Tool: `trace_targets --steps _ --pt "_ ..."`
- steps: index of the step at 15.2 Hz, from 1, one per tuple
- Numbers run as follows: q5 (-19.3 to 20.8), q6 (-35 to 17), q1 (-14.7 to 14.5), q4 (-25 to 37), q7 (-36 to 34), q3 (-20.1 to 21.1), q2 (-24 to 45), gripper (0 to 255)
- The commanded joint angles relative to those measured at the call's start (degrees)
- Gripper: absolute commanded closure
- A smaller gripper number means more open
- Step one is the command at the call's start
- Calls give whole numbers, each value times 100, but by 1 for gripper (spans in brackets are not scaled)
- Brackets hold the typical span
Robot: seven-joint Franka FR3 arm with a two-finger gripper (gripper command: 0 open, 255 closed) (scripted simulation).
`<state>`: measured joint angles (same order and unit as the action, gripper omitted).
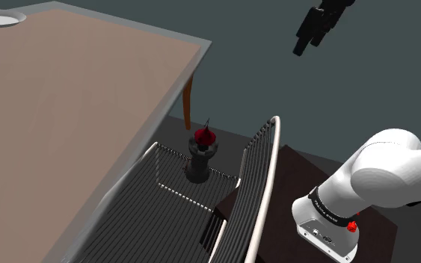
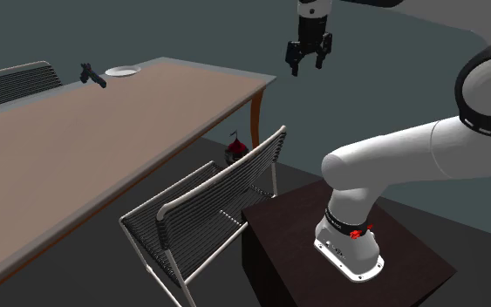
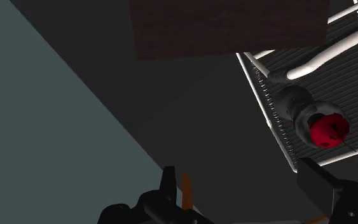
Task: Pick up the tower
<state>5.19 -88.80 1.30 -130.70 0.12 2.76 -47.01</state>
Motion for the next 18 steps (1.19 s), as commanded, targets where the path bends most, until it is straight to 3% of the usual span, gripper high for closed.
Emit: trace_targets --steps 1,10,18 --pt "0 0 0 0 0 0 0 0" --pt "-1063 -727 386 -954 -2952 1442 -142 0" --pt "-1882 -1673 908 -999 -5563 2910 671 0"
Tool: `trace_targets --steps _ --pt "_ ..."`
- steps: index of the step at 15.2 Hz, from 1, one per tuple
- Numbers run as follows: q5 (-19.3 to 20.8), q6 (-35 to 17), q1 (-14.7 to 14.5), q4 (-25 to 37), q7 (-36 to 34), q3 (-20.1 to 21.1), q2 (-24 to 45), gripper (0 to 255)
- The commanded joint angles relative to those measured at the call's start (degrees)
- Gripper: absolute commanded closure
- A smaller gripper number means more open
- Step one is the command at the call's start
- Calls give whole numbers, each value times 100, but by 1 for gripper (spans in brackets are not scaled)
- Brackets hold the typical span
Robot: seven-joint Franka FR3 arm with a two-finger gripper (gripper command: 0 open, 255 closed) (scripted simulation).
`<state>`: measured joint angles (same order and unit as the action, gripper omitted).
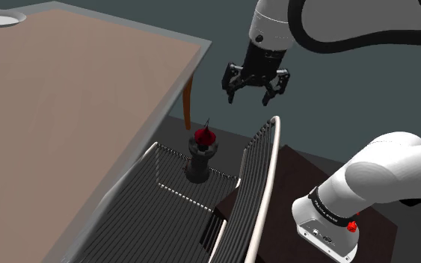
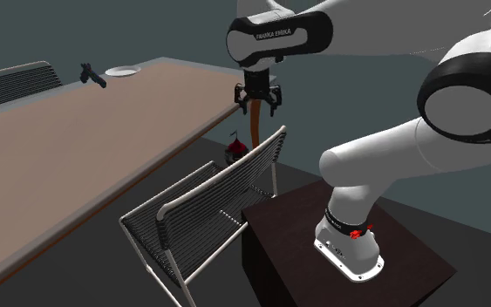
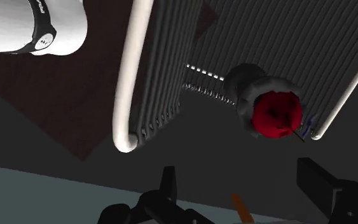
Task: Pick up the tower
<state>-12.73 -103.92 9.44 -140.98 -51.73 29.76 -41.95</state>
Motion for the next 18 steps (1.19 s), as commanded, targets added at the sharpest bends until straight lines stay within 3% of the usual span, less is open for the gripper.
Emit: trace_targets --steps 1,5,8,18 --pt "-153 -295 193 75 -706 403 324 0" --pt "-256 -842 696 357 -2043 1217 1066 0" --pt "-121 -1252 1200 659 -3107 1884 1736 0" --pt "-41 -1897 1308 288 -3255 2169 2039 0"
